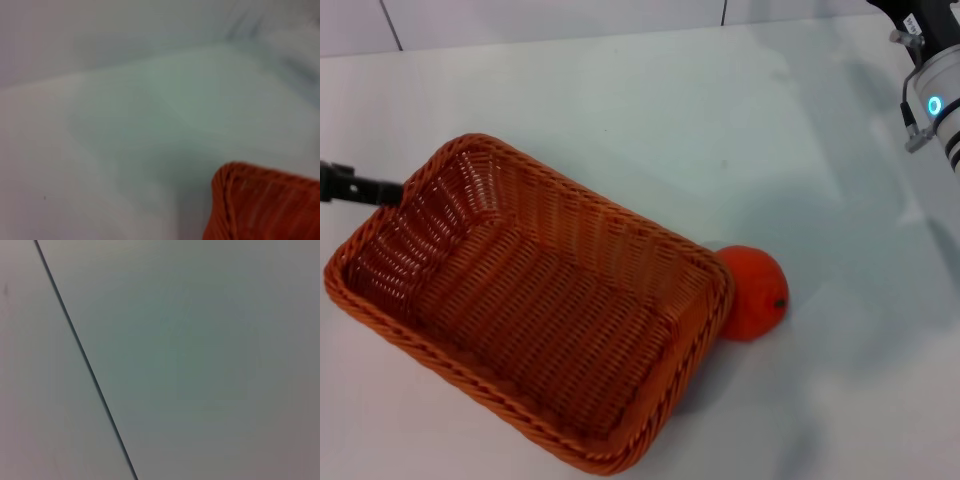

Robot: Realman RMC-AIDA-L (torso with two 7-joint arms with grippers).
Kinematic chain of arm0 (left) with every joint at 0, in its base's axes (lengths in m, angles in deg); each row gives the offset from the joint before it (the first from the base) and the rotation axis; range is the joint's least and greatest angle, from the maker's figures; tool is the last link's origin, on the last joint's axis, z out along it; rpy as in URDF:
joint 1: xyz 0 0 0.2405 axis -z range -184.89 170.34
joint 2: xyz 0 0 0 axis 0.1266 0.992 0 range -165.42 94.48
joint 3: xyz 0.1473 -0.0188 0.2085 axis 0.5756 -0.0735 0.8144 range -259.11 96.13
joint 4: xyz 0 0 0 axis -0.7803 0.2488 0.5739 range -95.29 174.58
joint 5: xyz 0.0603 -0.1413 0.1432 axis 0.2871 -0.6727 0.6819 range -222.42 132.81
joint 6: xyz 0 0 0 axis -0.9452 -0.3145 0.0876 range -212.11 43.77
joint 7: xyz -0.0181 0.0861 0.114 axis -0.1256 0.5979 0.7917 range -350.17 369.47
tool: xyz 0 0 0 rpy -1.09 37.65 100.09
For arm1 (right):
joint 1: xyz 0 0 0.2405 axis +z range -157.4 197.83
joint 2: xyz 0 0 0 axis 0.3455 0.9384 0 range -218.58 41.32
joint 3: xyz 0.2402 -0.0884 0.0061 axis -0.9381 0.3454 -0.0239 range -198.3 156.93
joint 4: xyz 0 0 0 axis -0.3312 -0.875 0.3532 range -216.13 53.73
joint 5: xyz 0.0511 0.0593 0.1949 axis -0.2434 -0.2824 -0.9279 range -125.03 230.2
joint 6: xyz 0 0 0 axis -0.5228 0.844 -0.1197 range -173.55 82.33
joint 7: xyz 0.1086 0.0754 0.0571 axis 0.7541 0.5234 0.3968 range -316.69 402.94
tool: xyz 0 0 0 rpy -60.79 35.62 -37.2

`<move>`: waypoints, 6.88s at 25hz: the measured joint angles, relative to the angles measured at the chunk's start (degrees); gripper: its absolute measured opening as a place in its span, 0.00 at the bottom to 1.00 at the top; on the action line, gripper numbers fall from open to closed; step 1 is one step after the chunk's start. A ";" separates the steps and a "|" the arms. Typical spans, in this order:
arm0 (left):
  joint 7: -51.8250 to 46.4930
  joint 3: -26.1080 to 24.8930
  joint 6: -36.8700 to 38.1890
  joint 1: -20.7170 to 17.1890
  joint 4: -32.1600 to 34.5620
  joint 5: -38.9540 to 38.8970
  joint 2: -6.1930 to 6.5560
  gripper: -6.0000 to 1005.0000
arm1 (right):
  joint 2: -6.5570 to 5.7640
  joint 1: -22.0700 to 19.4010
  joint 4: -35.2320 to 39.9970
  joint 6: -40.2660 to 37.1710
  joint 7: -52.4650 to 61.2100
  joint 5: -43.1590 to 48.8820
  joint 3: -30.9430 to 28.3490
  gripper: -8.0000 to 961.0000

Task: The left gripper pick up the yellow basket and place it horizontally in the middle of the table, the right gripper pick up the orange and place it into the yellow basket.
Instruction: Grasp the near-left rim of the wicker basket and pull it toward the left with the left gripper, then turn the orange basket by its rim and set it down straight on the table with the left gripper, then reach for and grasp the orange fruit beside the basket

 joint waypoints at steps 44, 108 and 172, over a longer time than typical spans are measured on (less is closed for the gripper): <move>-3.39 -12.26 7.33 3.09 7.79 7.23 -5.58 0.19 | -0.08 -1.15 0.61 4.00 0.00 0.00 -1.57 0.97; 0.47 -23.00 -7.05 -15.10 -19.78 -25.28 -9.53 0.67 | 0.00 -0.49 -0.18 4.69 0.53 0.23 -1.39 0.95; 72.27 -28.31 -3.13 -17.16 -45.72 -64.99 -9.49 0.66 | -3.23 5.92 52.64 -43.27 83.02 110.90 25.18 0.93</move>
